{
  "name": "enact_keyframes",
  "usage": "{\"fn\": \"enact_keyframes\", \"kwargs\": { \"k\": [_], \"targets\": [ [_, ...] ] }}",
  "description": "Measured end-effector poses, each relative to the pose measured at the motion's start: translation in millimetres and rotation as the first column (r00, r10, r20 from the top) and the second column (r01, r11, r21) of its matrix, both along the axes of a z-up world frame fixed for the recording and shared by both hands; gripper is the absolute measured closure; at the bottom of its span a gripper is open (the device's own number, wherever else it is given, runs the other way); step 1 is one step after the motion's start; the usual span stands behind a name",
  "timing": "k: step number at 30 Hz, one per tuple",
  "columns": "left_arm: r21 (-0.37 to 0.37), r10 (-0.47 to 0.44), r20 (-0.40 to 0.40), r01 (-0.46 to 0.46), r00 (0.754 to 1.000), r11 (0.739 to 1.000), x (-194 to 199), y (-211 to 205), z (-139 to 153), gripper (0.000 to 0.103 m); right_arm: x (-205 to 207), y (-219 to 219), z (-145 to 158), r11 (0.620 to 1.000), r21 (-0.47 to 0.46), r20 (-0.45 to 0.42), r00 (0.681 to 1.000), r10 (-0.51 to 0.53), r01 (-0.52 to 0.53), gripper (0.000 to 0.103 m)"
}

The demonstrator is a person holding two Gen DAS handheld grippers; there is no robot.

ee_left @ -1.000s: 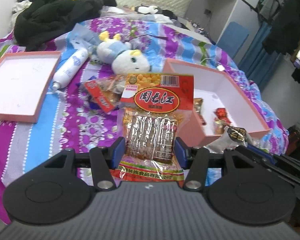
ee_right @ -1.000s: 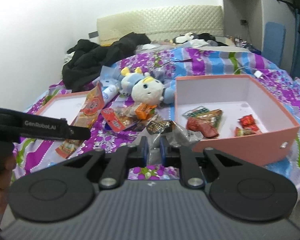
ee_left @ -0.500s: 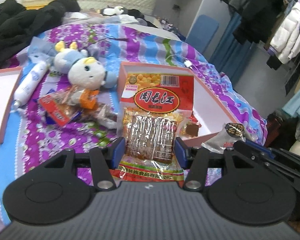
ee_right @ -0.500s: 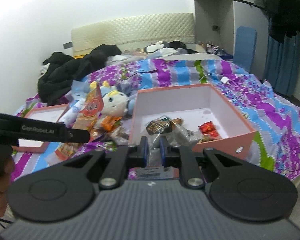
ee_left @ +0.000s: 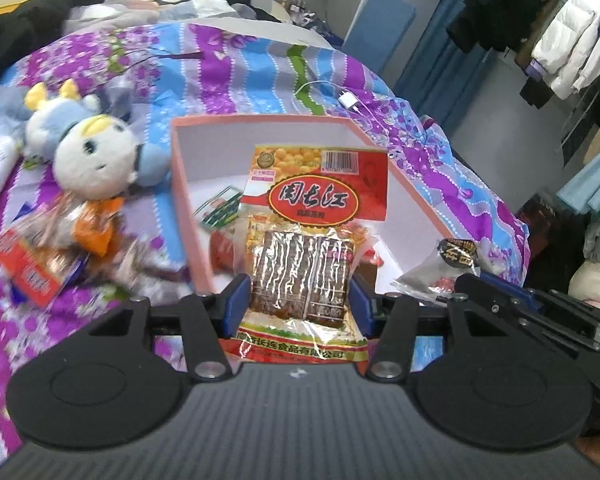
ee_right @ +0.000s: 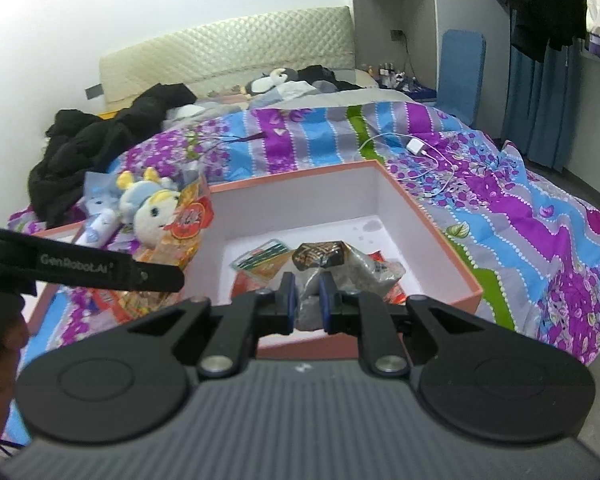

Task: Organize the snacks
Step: 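Lower both snacks into the pink box and open both tools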

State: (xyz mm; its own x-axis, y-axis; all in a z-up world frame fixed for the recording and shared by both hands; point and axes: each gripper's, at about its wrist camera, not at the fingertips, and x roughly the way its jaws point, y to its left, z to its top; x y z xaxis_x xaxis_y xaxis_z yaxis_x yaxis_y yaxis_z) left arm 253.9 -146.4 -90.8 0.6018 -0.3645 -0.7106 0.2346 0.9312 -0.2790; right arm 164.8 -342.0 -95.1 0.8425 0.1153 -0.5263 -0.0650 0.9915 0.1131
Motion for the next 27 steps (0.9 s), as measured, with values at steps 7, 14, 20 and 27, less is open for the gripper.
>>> {"fn": "enact_keyframes", "kwargs": {
  "k": [7, 14, 20, 27],
  "targets": [
    [0.02, -0.042, -0.026, 0.043, 0.999, 0.999, 72, -33, -23, 0.044, 64, -24, -23, 1.0, 0.0, -0.045, 0.999, -0.031, 0.031, 0.087],
    [0.025, -0.053, -0.08, 0.055, 0.995, 0.998, 121, -46, -51, 0.044, 107, -38, -49, 0.999, 0.03, -0.106, 0.994, -0.041, 0.045, 0.087],
    [0.008, -0.07, -0.111, 0.072, 0.991, 0.997, 138, -50, -65, 0.043, 124, -41, -62, 0.999, 0.016, -0.136, 0.99, -0.039, 0.042, 0.086],
    [0.047, -0.038, -0.062, 0.041, 0.997, 0.998, 122, -45, -53, 0.024, 114, -39, -55, 0.998, 0.028, -0.127, 0.99, -0.052, 0.057, 0.052]
  ]
}}
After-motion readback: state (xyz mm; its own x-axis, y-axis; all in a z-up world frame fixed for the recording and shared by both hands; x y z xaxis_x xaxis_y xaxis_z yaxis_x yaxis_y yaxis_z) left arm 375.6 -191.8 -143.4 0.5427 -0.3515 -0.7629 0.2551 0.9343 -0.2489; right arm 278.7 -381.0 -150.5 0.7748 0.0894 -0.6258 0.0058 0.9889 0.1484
